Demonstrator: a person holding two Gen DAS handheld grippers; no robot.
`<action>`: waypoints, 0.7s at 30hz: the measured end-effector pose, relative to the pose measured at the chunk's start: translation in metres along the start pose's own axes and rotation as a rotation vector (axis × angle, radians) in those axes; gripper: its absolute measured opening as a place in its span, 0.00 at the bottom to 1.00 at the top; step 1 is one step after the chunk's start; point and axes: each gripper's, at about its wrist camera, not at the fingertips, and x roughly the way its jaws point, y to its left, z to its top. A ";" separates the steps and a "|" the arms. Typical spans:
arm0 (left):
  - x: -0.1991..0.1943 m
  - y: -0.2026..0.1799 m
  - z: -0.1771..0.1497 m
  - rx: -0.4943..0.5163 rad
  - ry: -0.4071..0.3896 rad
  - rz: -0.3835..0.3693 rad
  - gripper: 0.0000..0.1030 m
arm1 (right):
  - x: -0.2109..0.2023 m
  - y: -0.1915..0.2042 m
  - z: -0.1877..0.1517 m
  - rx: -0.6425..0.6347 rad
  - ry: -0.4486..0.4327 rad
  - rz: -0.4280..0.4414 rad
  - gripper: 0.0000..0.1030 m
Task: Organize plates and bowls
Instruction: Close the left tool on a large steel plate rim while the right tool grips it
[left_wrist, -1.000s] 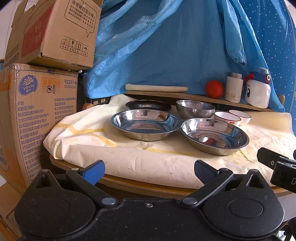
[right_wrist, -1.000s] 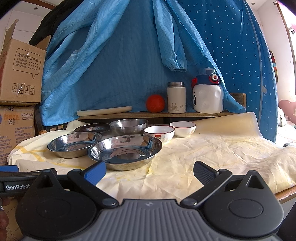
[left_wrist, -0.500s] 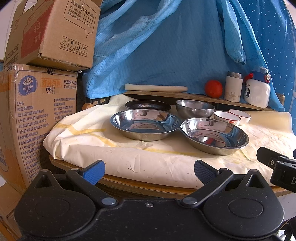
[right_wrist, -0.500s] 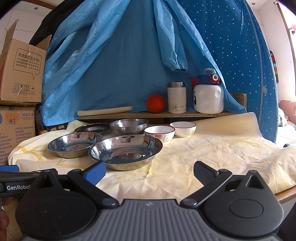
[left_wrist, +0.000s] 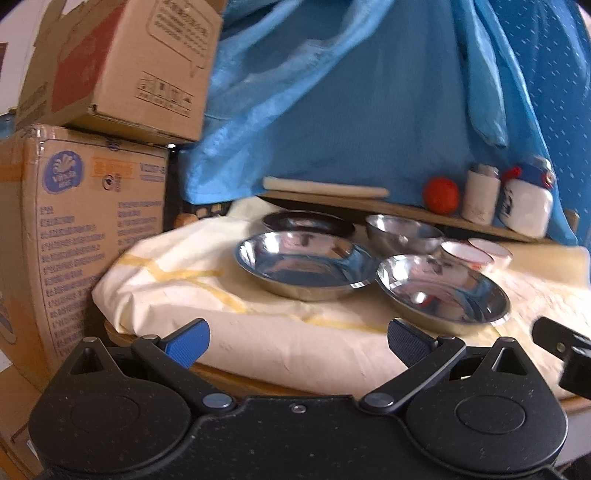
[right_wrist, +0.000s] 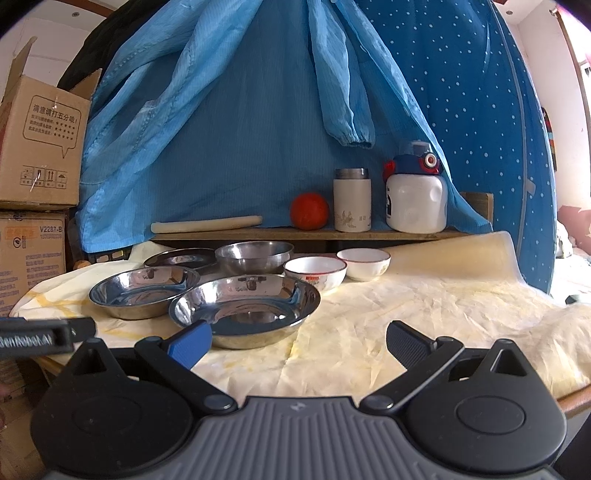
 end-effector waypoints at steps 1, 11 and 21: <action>0.002 0.002 0.003 -0.003 -0.002 0.008 0.99 | 0.002 -0.001 0.002 -0.004 -0.001 -0.001 1.00; 0.040 0.021 0.030 -0.038 0.009 0.066 0.99 | 0.033 -0.005 0.024 -0.045 -0.014 0.031 1.00; 0.089 0.034 0.049 -0.057 0.106 0.058 0.99 | 0.094 0.001 0.059 0.006 0.072 0.261 1.00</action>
